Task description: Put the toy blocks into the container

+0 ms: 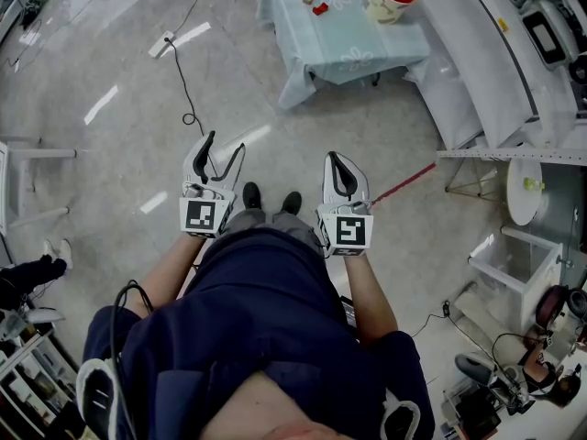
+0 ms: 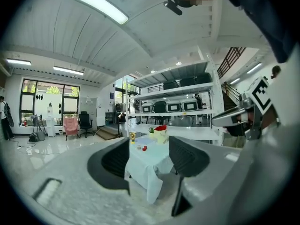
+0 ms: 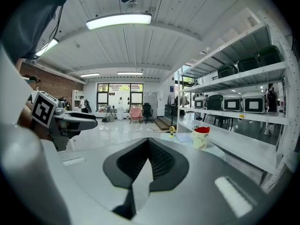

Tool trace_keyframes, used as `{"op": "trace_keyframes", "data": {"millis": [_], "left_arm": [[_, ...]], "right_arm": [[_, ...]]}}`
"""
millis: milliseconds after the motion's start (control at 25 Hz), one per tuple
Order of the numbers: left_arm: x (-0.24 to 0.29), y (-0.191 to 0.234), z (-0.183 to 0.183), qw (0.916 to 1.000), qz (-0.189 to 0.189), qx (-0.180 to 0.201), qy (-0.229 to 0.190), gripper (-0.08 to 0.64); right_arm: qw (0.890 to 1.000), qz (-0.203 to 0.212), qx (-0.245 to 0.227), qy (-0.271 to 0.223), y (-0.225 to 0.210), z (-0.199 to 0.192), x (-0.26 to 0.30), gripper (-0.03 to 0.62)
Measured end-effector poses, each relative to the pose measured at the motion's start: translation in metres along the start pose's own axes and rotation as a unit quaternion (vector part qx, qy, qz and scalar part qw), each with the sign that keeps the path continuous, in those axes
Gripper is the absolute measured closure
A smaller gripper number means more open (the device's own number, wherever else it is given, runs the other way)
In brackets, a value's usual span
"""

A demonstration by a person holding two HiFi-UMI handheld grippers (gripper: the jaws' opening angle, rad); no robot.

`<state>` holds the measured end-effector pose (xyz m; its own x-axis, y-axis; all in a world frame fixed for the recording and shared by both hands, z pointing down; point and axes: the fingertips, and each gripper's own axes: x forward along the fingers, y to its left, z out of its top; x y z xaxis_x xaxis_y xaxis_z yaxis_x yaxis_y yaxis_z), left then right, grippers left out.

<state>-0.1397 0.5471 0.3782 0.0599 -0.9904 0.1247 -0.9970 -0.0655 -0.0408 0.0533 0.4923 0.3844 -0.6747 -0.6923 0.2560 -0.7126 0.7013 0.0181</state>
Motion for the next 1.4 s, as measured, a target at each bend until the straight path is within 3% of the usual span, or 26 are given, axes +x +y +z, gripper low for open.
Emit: {"op": "trace_keyframes", "data": {"millis": [280,480,720,960,1200,1400], "left_arm": [[0.012,-0.006,0.014,0.9999,-0.009,0.001,0.006,0.219],[0.022,-0.011,0.016,0.9999,0.009,-0.002,-0.004,0.196],[0.044,-0.018,0.029,0.9998,0.016,-0.005,0.013,0.190],[0.069,-0.022,0.031,0.9998,0.017,-0.003,0.003,0.190],[0.114,-0.024,0.044,1.0000,-0.007,0.001,-0.006,0.190],[0.165,0.000,0.049,0.9998,-0.015,0.003,-0.009,0.190]], "right_arm": [[1.000,0.009,-0.003,-0.001,-0.013,-0.002,-0.005,0.594],[1.000,0.018,-0.011,-0.007,-0.029,0.000,-0.010,0.594],[0.999,0.029,-0.013,-0.011,-0.052,0.001,-0.011,0.594],[0.999,0.039,-0.025,-0.012,-0.070,0.000,-0.008,0.594],[0.999,0.039,-0.030,-0.013,-0.087,0.004,0.011,0.594],[0.999,0.026,-0.029,-0.005,-0.106,0.008,0.045,0.594]]}}
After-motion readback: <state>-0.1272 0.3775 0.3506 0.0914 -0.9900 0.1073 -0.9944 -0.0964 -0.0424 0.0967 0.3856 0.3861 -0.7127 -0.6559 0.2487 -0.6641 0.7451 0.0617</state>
